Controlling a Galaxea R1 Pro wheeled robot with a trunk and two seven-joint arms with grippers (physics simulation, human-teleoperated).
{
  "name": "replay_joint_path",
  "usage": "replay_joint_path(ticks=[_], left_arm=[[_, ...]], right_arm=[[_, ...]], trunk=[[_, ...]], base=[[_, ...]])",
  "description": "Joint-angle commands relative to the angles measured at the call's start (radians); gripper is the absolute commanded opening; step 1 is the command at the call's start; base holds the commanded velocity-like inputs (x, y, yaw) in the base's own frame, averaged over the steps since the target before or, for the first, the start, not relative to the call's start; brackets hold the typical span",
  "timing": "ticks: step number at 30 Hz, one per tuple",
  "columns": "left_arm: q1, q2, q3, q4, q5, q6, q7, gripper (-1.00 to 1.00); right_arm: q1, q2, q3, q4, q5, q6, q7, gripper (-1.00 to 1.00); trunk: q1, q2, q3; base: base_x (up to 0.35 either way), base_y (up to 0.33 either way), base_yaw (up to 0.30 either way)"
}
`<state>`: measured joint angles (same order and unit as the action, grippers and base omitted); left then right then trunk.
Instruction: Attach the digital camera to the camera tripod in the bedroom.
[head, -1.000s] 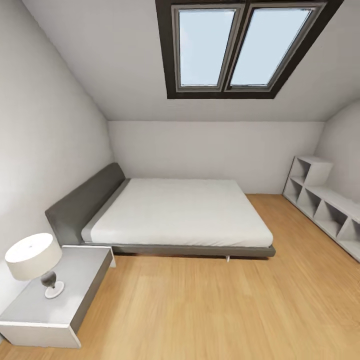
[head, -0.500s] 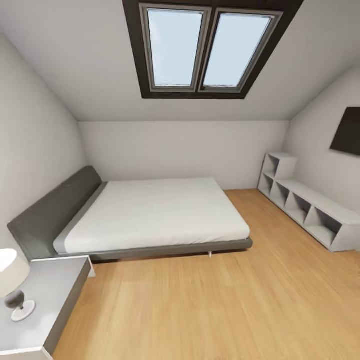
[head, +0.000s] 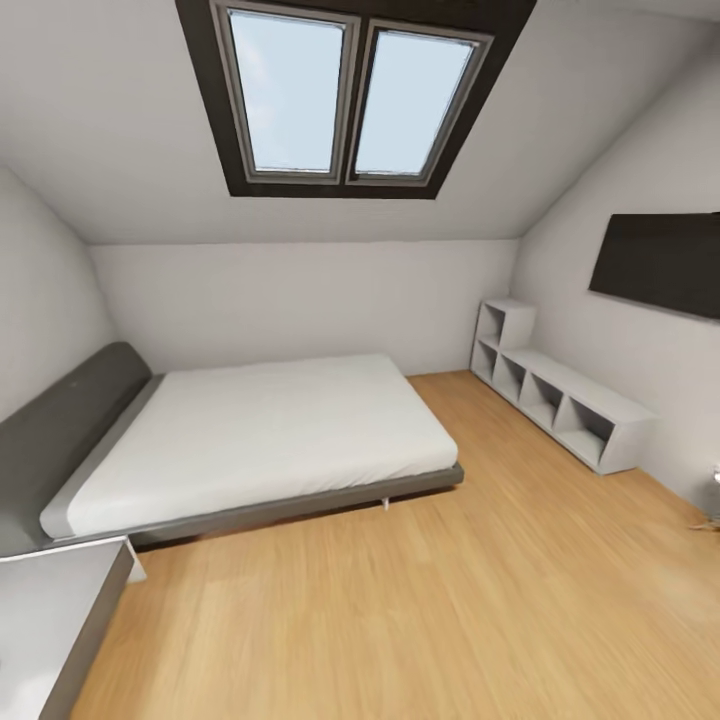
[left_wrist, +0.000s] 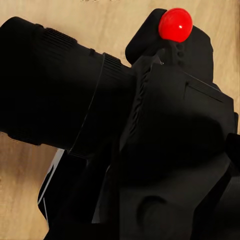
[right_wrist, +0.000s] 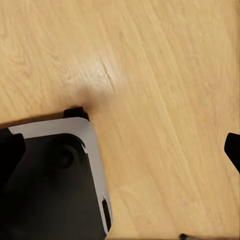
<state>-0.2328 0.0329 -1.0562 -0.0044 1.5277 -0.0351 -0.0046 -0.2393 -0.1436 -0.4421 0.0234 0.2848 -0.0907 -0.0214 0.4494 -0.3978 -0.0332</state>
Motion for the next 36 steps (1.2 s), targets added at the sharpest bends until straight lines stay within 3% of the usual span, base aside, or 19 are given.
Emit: replay_joint_path(ticks=[1,21,36], left_arm=[[0.000,0.000,-0.008,0.000,0.007,-0.003,0.005,-1.00],[0.000,0.001,-0.007,0.000,0.010,-0.004,0.006,-1.00],[0.000,-0.001,-0.004,-0.002,0.015,-0.006,0.007,-1.00]], right_arm=[[-0.002,0.000,-0.008,0.004,0.012,-0.004,-0.005,1.00],[-0.002,0.004,-0.007,0.008,0.100,-0.006,0.000,1.00],[-0.002,0.003,-0.007,0.009,0.111,-0.004,0.011,1.00]], trunk=[[0.001,-0.002,-0.002],[0.001,-0.002,-0.002],[0.001,-0.002,-0.002]], base=[[0.000,0.000,-0.292],[0.000,0.000,-0.292],[0.000,0.000,-0.293]])
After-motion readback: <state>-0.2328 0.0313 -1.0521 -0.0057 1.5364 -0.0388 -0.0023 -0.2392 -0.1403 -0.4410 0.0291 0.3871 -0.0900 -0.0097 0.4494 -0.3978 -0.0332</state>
